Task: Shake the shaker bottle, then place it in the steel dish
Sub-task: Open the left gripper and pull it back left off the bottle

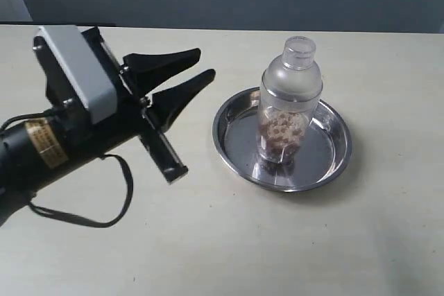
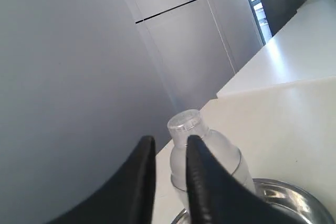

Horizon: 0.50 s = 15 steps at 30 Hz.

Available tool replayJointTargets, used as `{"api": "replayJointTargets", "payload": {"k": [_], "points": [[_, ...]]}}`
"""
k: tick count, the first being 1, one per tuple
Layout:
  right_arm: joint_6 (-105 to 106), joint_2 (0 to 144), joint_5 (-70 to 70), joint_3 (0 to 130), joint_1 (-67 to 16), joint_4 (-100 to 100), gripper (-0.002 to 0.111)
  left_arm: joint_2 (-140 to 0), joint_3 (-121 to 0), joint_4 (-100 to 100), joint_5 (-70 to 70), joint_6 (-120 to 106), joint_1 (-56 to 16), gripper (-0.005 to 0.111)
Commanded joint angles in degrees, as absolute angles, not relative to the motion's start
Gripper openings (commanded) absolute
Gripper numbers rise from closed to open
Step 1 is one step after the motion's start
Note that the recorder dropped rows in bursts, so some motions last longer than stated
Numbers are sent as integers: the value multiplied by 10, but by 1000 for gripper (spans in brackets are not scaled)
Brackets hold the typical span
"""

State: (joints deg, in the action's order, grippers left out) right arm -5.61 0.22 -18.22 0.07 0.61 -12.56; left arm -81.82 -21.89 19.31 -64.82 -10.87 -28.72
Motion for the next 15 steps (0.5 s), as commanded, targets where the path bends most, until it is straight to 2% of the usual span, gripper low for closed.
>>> {"api": "replayJointTargets", "payload": {"k": [1, 5, 10, 15], "points": [[-53, 0, -176, 0, 5, -123, -1, -696, -180, 134, -578, -72, -286, 1], [-53, 0, -176, 0, 5, -123, -1, -572, -169, 0, -440, -61, -286, 0], [-53, 0, -176, 0, 5, -123, -1, -427, -169, -115, -223, -179, -286, 0], [-53, 0, -176, 0, 5, -123, -1, -294, -169, -147, -110, -193, -286, 0]]}}
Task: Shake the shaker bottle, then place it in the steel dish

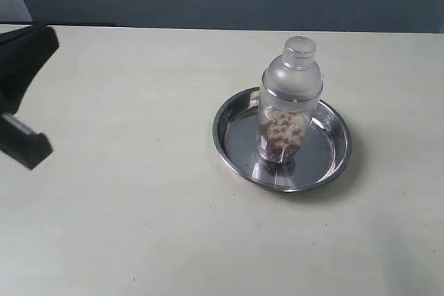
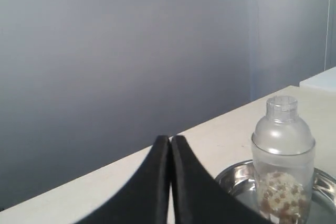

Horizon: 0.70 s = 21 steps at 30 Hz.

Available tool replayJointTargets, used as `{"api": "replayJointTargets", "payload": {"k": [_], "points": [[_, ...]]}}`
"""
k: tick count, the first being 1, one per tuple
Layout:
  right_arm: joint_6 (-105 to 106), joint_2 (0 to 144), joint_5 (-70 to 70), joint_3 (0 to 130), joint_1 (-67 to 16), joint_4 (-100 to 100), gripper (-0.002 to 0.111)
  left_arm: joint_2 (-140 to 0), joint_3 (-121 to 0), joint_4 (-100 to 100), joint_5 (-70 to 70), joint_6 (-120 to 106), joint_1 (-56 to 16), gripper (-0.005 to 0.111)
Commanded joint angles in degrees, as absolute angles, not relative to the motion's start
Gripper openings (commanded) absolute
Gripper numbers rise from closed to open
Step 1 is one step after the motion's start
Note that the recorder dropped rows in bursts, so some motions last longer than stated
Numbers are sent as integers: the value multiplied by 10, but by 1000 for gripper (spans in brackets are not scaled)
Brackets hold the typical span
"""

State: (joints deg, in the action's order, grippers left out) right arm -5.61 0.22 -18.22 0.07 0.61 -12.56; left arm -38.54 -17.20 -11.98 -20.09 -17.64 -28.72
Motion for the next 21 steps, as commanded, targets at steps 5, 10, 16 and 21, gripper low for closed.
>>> {"api": "replayJointTargets", "payload": {"k": [5, 10, 16, 21], "points": [[-53, 0, -176, 0, 5, -123, -1, -213, -169, -131, -25, -233, -286, 0], [-53, 0, -176, 0, 5, -123, -1, -160, -169, -59, 14, -261, -286, 0], [-53, 0, -176, 0, 5, -123, -1, -153, -161, -84, 60, -227, -286, 0], [-53, 0, -176, 0, 5, -123, -1, -103, -95, -84, 74, -101, -240, 0]]}}
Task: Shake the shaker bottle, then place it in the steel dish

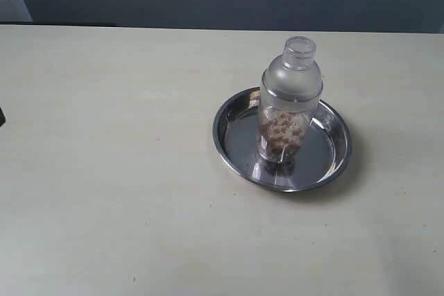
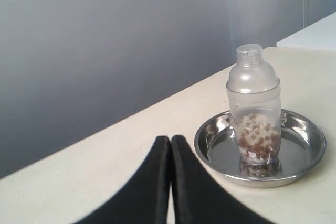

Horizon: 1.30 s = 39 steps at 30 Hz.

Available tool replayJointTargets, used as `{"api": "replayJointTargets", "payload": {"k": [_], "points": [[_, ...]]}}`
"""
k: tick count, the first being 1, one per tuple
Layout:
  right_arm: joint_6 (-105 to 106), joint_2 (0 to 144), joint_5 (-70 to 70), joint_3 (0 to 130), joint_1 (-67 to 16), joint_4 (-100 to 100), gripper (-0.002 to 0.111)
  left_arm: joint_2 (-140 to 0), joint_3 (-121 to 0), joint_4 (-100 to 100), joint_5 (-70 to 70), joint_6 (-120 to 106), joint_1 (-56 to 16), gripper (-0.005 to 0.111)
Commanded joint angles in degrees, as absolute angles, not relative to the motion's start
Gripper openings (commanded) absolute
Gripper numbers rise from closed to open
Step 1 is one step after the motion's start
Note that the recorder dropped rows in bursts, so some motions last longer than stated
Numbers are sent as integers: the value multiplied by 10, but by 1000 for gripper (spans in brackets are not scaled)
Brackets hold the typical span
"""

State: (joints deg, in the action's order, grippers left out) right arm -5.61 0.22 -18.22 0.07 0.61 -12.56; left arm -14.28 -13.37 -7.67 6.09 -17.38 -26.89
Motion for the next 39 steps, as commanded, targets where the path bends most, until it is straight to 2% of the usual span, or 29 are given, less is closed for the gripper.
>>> {"api": "replayJointTargets", "payload": {"k": [1, 7, 13, 24, 33, 39], "points": [[-53, 0, -176, 0, 5, -123, -1, -84, -81, -83, 76, -86, -227, 0], [-53, 0, -176, 0, 5, -125, -1, -5, -39, -83, 130, -75, -171, 0], [-53, 0, -176, 0, 5, -125, -1, 0, -13, -87, 152, -52, -143, 0], [-53, 0, -176, 0, 5, -125, -1, 0, 0, -80, 151, -21, -135, 0], [-53, 0, -176, 0, 5, -125, -1, 0, 0, -80, 152, -21, -80, 0], [-53, 0, -176, 0, 5, -125, -1, 0, 0, -81, 152, -21, -75, 0]]}}
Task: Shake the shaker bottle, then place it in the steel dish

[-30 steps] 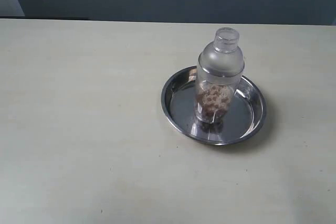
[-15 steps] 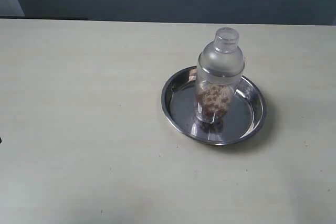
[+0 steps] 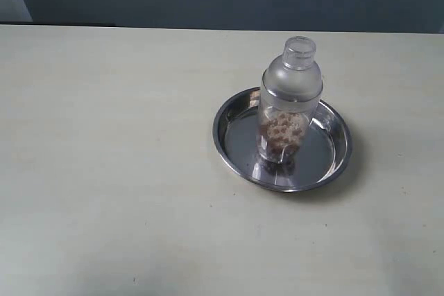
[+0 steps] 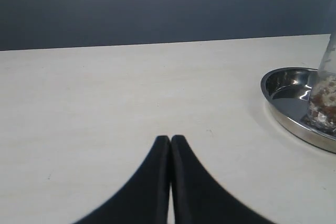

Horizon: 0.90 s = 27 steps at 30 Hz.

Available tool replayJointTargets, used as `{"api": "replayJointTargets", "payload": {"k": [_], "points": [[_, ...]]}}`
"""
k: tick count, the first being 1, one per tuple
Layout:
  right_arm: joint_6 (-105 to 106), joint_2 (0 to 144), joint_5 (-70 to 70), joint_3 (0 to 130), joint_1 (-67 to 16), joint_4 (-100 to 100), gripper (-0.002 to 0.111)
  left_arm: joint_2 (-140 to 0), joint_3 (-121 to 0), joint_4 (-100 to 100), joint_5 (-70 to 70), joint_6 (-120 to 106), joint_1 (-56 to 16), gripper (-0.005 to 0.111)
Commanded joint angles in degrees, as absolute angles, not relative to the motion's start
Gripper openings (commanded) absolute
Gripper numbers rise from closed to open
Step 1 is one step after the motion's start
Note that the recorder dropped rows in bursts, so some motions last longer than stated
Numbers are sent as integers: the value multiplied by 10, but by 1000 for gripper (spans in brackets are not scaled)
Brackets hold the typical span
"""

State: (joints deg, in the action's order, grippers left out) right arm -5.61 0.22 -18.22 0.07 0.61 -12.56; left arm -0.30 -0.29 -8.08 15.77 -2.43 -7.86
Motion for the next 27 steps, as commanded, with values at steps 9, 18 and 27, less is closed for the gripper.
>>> {"api": "replayJointTargets", "payload": {"k": [9, 18, 27], "points": [[-53, 0, -176, 0, 5, -125, -1, 0, 0, -81, 152, -21, -75, 0], [-53, 0, -176, 0, 5, -125, -1, 0, 0, -79, 155, -21, -56, 0], [-53, 0, -176, 0, 5, -125, -1, 0, 0, 10, 155, -9, -23, 0]]}}
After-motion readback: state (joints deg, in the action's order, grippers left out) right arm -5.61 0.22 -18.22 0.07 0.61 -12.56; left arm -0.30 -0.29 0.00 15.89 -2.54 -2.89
